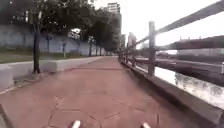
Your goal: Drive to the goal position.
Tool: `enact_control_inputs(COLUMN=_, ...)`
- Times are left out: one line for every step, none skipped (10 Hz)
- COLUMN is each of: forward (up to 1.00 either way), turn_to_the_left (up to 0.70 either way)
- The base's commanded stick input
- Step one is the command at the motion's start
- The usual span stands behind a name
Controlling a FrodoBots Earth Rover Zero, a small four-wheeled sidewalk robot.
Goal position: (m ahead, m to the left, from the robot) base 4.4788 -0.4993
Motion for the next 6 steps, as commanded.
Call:
enact_control_inputs(forward=0.70, turn_to_the_left=0.03)
enact_control_inputs(forward=0.70, turn_to_the_left=0.03)
enact_control_inputs(forward=0.70, turn_to_the_left=0.03)
enact_control_inputs(forward=0.70, turn_to_the_left=0.03)
enact_control_inputs(forward=0.70, turn_to_the_left=0.03)
enact_control_inputs(forward=0.70, turn_to_the_left=0.03)
